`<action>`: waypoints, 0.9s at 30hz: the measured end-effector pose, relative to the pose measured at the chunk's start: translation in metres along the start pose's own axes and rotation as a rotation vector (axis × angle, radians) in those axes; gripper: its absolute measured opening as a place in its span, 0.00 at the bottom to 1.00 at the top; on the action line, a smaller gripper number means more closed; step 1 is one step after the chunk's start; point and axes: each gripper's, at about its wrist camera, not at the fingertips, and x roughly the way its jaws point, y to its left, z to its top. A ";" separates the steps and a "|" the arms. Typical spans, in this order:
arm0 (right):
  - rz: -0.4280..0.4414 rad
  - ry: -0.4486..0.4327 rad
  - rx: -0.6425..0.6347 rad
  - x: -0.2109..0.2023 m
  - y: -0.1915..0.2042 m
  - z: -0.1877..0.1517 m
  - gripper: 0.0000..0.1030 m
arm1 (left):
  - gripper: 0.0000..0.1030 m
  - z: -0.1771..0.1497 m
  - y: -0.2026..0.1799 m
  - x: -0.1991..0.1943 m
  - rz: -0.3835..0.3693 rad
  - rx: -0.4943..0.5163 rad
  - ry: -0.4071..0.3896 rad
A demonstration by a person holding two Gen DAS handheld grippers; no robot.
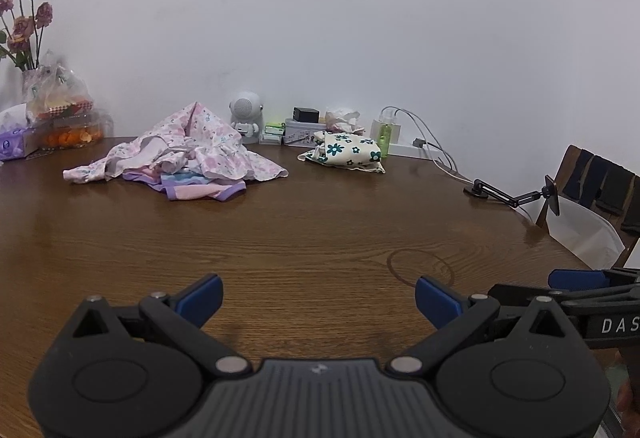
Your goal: Fold clothes
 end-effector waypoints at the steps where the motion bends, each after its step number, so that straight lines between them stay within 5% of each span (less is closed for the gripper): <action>1: 0.000 0.001 -0.001 0.000 0.000 0.000 1.00 | 1.00 0.000 0.000 0.000 0.001 -0.001 0.000; 27: -0.001 0.009 0.000 0.002 0.000 -0.003 1.00 | 1.00 -0.002 0.000 0.000 -0.008 0.009 0.009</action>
